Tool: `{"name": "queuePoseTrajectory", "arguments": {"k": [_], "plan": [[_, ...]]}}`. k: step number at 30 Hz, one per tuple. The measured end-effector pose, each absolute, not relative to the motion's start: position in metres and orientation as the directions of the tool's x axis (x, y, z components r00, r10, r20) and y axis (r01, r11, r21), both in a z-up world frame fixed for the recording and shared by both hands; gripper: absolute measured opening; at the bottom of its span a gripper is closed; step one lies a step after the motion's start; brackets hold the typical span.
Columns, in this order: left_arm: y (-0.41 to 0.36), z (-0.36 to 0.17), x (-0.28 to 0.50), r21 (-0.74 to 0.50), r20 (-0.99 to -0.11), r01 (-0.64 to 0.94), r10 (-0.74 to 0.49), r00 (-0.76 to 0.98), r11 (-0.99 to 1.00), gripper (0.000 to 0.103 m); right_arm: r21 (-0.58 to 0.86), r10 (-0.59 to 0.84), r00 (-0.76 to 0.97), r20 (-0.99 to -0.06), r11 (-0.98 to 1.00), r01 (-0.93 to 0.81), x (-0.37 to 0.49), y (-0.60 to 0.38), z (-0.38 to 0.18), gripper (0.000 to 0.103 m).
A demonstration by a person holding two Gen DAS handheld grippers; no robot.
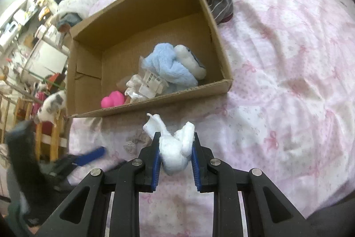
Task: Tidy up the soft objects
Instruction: 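Grasp the beige lace scrunchie with the left gripper while the right gripper lifts the sock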
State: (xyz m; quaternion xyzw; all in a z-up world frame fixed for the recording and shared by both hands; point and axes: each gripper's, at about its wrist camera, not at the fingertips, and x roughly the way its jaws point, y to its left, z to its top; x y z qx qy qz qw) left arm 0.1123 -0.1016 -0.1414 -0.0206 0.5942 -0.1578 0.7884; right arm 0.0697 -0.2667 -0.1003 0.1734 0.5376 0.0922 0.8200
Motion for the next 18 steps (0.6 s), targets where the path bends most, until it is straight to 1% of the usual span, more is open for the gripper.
{"name": "queuePoseTrajectory", "arguments": {"k": [3, 4, 5, 6, 8, 10, 14, 18], "plan": [[-0.096, -0.152, 0.122, -0.241, -0.929, 0.181, -0.281, 0.24, 0.953, 0.058, 0.414, 0.346, 0.449, -0.824, 0.908, 0.062, 0.069, -0.283, -0.092, 0.026], [-0.094, -0.153, 0.123, -0.257, -0.924, 0.173, -0.294, 0.244, 0.951, 0.043, 0.418, 0.346, 0.451, -0.823, 0.906, 0.067, 0.072, -0.289, -0.09, 0.026], [-0.094, -0.153, 0.124, -0.282, -0.915, 0.179, -0.32, 0.244, 0.943, 0.016, 0.42, 0.346, 0.45, -0.823, 0.905, 0.072, 0.076, -0.292, -0.09, 0.026], [-0.097, -0.154, 0.126, -0.297, -0.912, 0.215, -0.343, 0.224, 0.93, 0.009, 0.421, 0.346, 0.446, -0.825, 0.904, 0.078, 0.079, -0.292, -0.093, 0.026], [-0.106, -0.156, 0.128, -0.268, -0.925, 0.261, -0.324, 0.2, 0.927, 0.009, 0.423, 0.35, 0.435, -0.83, 0.903, 0.08, 0.083, -0.286, -0.098, 0.026], [-0.106, -0.155, 0.128, -0.271, -0.923, 0.267, -0.329, 0.202, 0.925, 0.009, 0.426, 0.355, 0.428, -0.831, 0.901, 0.08, 0.089, -0.279, -0.104, 0.026], [-0.097, -0.144, 0.122, -0.264, -0.919, 0.248, -0.321, 0.228, 0.932, 0.008, 0.428, 0.358, 0.427, -0.83, 0.9, 0.078, 0.092, -0.275, -0.107, 0.026], [-0.086, -0.131, 0.115, -0.233, -0.919, 0.223, -0.289, 0.269, 0.947, 0.008, 0.43, 0.361, 0.429, -0.828, 0.9, 0.074, 0.091, -0.273, -0.108, 0.026]]}}
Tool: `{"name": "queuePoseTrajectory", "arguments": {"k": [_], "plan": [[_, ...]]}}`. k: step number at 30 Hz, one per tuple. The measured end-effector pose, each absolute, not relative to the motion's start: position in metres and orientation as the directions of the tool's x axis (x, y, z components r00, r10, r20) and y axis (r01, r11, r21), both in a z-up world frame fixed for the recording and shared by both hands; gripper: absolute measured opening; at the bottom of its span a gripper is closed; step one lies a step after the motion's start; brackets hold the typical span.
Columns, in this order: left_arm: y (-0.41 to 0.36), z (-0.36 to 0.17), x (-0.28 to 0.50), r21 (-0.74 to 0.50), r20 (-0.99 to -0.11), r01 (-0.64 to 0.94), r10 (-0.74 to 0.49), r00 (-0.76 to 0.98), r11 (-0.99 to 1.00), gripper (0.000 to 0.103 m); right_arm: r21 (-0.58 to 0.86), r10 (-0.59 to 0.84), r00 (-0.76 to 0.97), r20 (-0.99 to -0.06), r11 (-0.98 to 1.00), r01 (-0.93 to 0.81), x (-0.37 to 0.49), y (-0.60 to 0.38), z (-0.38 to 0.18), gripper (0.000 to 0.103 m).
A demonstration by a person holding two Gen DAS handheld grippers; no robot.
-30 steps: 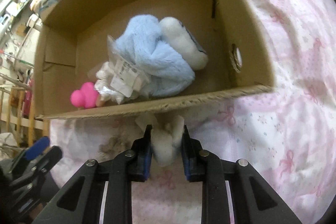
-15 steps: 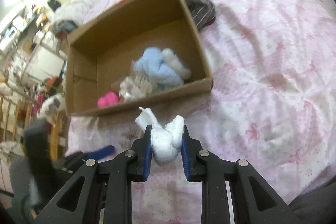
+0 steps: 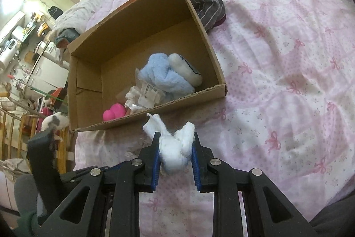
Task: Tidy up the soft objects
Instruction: 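Grasp the beige lace scrunchie with the left gripper while the right gripper lifts the sock, then carry the scrunchie into the box and open the left gripper while the right gripper releases the sock there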
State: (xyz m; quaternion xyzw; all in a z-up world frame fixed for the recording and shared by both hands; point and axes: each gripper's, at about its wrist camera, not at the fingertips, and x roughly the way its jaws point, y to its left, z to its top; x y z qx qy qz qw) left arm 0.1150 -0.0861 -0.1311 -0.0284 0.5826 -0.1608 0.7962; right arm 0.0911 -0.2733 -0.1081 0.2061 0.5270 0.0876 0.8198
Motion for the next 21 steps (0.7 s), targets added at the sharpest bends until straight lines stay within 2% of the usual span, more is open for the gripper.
{"name": "queuePoseTrajectory", "arguments": {"k": [9, 14, 21], "plan": [[-0.037, -0.105, 0.099, -0.162, -0.914, 0.086, -0.182, 0.363, 0.983, 0.008, 0.424, 0.377, 0.428, -0.821, 0.906, 0.015, 0.094, -0.258, -0.105, 0.026], [0.002, -0.06, 0.084, -0.211, -0.849, -0.03, -0.169, 0.5, 0.977, 0.008, 0.413, 0.376, 0.445, -0.813, 0.911, -0.014, 0.089, -0.254, -0.098, 0.026], [0.023, -0.006, 0.074, -0.222, -0.778, -0.046, -0.148, 0.611, 0.974, 0.008, 0.457, 0.419, 0.522, -0.743, 0.887, -0.062, 0.08, -0.256, -0.075, 0.026]]}}
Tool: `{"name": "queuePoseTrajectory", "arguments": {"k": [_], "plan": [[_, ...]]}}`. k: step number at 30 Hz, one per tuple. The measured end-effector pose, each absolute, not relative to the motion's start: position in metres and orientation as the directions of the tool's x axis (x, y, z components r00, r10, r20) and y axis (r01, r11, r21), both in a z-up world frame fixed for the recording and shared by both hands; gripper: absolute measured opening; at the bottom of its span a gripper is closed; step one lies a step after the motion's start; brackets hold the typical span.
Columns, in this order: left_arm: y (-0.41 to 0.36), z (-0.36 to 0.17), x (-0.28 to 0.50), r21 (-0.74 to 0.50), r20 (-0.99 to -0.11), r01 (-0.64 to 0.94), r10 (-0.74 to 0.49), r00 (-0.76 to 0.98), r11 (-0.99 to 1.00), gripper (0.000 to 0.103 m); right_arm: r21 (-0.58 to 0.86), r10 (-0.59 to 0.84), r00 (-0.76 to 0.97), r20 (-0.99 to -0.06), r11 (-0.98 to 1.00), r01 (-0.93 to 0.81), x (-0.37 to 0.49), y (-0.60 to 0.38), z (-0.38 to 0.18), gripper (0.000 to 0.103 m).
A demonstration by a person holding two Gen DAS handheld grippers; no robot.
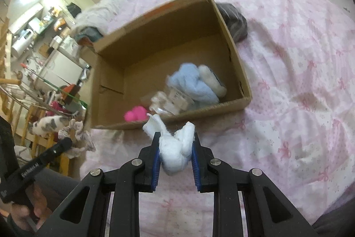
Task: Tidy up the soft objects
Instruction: 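Carry the scrunchie into the box and open the left gripper while the right gripper releases the sock there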
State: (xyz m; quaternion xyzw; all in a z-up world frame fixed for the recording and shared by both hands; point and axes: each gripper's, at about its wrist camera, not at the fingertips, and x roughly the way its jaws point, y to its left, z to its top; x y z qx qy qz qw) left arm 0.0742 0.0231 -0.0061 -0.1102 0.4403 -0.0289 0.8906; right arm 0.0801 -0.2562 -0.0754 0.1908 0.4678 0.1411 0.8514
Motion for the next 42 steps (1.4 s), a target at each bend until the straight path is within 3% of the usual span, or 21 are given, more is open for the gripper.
{"name": "queuePoseTrajectory", "arguments": {"k": [9, 14, 22, 28, 36, 42], "plan": [[0.017, 0.02, 0.09, -0.125, -0.76, -0.016, -0.085, 0.644, 0.992, 0.008, 0.51, 0.477, 0.632, -0.611, 0.848, -0.148, 0.07, -0.262, -0.035, 0.026], [0.008, 0.03, 0.106, -0.093, -0.742, 0.015, -0.079, 0.666, 0.996, 0.008, 0.451, 0.471, 0.678, -0.564, 0.864, -0.226, 0.084, -0.256, 0.0, 0.026], [-0.003, 0.023, 0.133, -0.036, -0.736, 0.066, -0.071, 0.673, 0.997, 0.008, 0.373, 0.436, 0.66, -0.611, 0.895, -0.245, 0.129, -0.246, -0.005, 0.026], [-0.016, -0.006, 0.149, -0.01, -0.743, 0.136, -0.098, 0.662, 0.991, 0.008, 0.451, 0.489, 0.65, -0.581, 0.859, -0.243, 0.136, -0.249, -0.031, 0.026], [-0.021, -0.043, 0.17, -0.031, -0.765, 0.148, -0.118, 0.633, 0.989, 0.008, 0.352, 0.419, 0.589, -0.691, 0.907, -0.233, 0.142, -0.23, -0.061, 0.026], [-0.019, -0.049, 0.171, -0.062, -0.763, 0.136, -0.135, 0.632, 0.989, 0.008, 0.321, 0.393, 0.567, -0.724, 0.919, -0.228, 0.142, -0.224, -0.071, 0.026]]}}
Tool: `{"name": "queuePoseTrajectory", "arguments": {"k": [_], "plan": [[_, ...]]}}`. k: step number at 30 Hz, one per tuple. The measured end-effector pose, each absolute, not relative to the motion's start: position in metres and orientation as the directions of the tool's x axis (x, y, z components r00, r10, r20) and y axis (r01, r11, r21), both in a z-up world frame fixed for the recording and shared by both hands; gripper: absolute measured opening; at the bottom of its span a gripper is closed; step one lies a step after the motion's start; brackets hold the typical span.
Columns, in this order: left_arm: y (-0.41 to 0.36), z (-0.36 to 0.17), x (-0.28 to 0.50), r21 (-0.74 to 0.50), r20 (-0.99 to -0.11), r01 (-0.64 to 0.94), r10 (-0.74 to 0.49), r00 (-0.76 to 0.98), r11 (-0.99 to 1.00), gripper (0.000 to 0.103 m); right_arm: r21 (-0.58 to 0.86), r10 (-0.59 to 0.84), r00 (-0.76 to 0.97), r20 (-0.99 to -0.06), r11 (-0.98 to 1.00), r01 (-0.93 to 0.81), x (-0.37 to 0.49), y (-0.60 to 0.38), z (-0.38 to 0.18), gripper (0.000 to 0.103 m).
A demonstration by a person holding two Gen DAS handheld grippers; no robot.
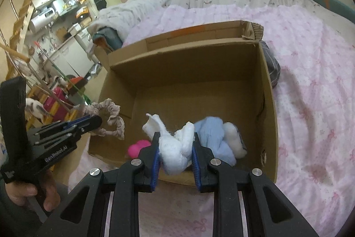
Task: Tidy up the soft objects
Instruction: 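Carry the scrunchie into the box and open the left gripper while the right gripper releases the sock there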
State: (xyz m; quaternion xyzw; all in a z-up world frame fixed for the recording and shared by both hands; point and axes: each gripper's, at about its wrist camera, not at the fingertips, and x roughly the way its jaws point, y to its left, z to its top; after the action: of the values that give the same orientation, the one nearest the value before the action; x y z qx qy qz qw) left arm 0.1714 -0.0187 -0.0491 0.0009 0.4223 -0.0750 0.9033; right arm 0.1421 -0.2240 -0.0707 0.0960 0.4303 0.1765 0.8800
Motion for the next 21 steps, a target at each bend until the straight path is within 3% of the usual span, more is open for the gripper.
{"name": "queuePoseTrajectory", "arguments": {"k": [3, 21], "plan": [[-0.019, -0.048, 0.168, -0.019, -0.751, 0.118, -0.092, 0.654, 0.993, 0.008, 0.312, 0.377, 0.558, -0.739, 0.926, -0.212, 0.146, -0.225, -0.076, 0.026], [-0.028, -0.056, 0.166, -0.038, -0.78, 0.141, -0.118, 0.614, 0.989, 0.008, 0.26, 0.316, 0.522, -0.792, 0.949, -0.18, 0.15, -0.225, -0.092, 0.026]]}}
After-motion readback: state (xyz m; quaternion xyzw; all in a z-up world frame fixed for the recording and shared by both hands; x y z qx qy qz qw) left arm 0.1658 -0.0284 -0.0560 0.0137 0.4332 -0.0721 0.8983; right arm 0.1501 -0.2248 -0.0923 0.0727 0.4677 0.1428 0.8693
